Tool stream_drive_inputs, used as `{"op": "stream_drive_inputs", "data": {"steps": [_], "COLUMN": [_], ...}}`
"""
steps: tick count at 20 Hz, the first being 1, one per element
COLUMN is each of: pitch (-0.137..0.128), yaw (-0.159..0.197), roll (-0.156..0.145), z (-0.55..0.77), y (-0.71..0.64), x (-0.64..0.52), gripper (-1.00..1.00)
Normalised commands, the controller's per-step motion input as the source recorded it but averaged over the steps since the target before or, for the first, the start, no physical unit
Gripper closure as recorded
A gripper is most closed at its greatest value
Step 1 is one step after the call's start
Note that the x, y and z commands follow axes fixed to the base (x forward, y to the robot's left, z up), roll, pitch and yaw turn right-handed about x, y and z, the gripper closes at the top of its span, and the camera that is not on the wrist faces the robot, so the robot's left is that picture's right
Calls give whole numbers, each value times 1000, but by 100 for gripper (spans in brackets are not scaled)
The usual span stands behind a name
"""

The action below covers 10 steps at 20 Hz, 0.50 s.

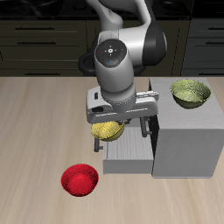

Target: Place the yellow bowl in the bottom drawer of the white cabinet

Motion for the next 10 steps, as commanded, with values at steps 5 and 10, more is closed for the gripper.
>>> {"op": "stream_drive_inputs", "data": {"steps": [5, 10], "pitch": [68, 39], "yaw": [-25, 43], "roll": [114, 74], "z": [-333, -270], "y": [456, 417], "x": [-17, 49], "gripper": [100, 100]}}
